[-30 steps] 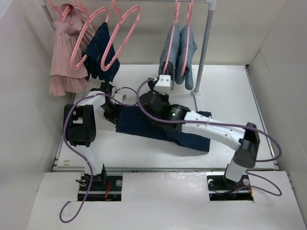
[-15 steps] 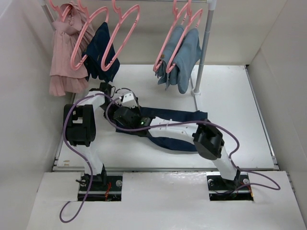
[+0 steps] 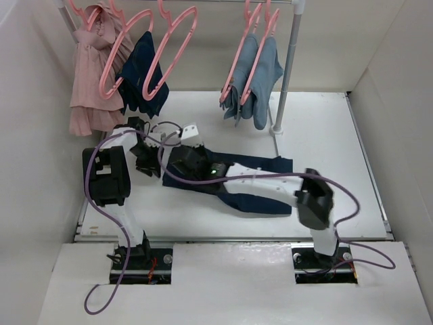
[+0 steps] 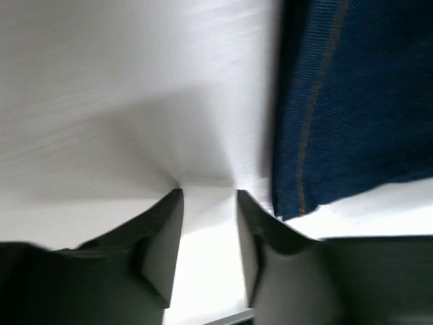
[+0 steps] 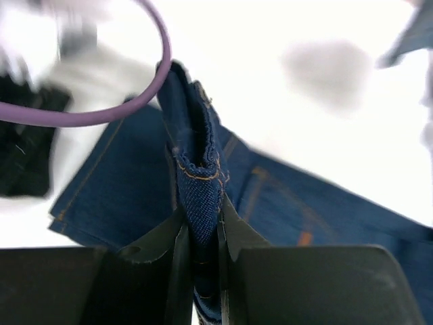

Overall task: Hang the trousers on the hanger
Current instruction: Fold the trousers at the center of the board.

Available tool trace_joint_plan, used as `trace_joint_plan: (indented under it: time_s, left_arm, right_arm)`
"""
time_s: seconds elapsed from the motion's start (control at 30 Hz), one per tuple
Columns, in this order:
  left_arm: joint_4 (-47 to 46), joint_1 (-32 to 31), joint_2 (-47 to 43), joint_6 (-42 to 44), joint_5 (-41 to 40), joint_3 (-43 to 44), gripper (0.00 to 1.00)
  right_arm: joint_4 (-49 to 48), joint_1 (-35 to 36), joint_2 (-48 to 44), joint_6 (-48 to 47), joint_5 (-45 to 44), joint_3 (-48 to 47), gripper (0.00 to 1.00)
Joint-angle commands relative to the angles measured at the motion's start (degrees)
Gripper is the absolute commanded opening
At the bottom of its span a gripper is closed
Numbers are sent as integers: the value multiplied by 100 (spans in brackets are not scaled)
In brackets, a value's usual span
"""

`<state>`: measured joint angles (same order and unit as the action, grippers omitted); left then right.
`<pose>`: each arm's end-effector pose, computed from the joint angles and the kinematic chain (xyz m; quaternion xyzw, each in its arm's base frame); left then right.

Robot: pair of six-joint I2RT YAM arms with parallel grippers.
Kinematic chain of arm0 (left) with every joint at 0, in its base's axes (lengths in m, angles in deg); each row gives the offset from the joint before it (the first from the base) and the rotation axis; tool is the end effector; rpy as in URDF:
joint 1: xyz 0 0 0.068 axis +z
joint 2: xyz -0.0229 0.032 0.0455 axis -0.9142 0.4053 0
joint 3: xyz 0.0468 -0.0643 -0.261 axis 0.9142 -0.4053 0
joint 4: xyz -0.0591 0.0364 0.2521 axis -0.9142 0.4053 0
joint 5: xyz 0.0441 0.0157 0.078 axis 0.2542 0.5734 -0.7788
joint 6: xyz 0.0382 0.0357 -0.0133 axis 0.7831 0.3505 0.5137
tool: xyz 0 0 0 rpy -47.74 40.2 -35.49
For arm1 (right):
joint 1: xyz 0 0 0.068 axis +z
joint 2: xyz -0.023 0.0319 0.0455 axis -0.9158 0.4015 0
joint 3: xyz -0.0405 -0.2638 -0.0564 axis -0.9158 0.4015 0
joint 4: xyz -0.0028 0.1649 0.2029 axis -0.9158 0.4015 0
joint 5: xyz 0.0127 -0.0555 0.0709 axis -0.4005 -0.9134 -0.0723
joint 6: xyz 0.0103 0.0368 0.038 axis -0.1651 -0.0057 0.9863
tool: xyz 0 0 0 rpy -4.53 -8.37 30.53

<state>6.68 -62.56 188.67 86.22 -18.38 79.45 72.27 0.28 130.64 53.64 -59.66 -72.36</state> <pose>0.3578 0.0117 0.1683 0.1587 0.9704 -0.1177 0.1388 0.2137 0.4241 0.2679 -0.1555 0.8137 -0.0118 0.5599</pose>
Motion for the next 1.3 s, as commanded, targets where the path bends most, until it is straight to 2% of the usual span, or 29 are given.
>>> trace_joint_plan:
  time_s: [0.0, 0.07, 0.17, 0.33, 0.47, 0.57, 0.77, 0.83, 0.9, 0.93, 0.97, 1.03, 1.07, 1.17, 1.27]
  left_arm:
    - [479, -54, -241, 273, 444, 193, 38]
    - [533, -54, -372, 273, 576, 255, 46]
    - [533, -54, -277, 273, 700, 465, 51]
    - [752, -327, -100, 221, 1033, 816, 56]
    - [753, -274, -232, 159, 762, 817, 56]
    - [674, -195, -390, 159, 761, 581, 62]
    - [24, -932, 145, -201, -178, 18, 66]
    - [-169, -986, 338, -280, -538, -201, 67]
    - [-284, -986, 471, -280, -706, -325, 64]
    - [-354, -986, 532, -280, -759, -378, 50]
    - [-355, -986, 533, -185, -759, -439, 43]
    - [-302, -986, 612, -131, -645, -440, 21]
    - [-302, -986, 612, -70, -575, -440, 0]
    - [-171, -986, 586, -17, -504, -440, 0]
    - [5, -837, 252, 308, -591, -632, 0]
  right_arm:
    - [-454, 19, -1588, 11, -508, 355, 0]
    - [-727, 19, -2368, -137, -297, 1005, 0]
    - [-728, 19, -2977, -192, -120, 1499, 0]
    - [-597, 19, -3199, -192, -261, 1710, 0]
    - [-306, 72, -3138, -139, -418, 1658, 0]
    - [-306, 72, -3138, -34, -481, 1666, 0]
    - [-69, 72, -3313, 72, -779, 1719, 0]
    - [27, 72, -3392, 125, -928, 1719, 0]
    - [107, 72, -3603, 186, -1026, 1719, 0]
    - [177, 72, -3691, 186, -1139, 1789, 0]
    - [230, 72, -3787, 186, -1218, 1842, 0]
    - [300, 72, -4103, 326, -1410, 1912, 0]
    - [353, 72, -4218, 327, -1465, 1965, 0]
    - [791, 72, -4666, 730, -1728, 2036, 0]
    - [1687, 72, -5175, 1397, -2035, 2088, 0]
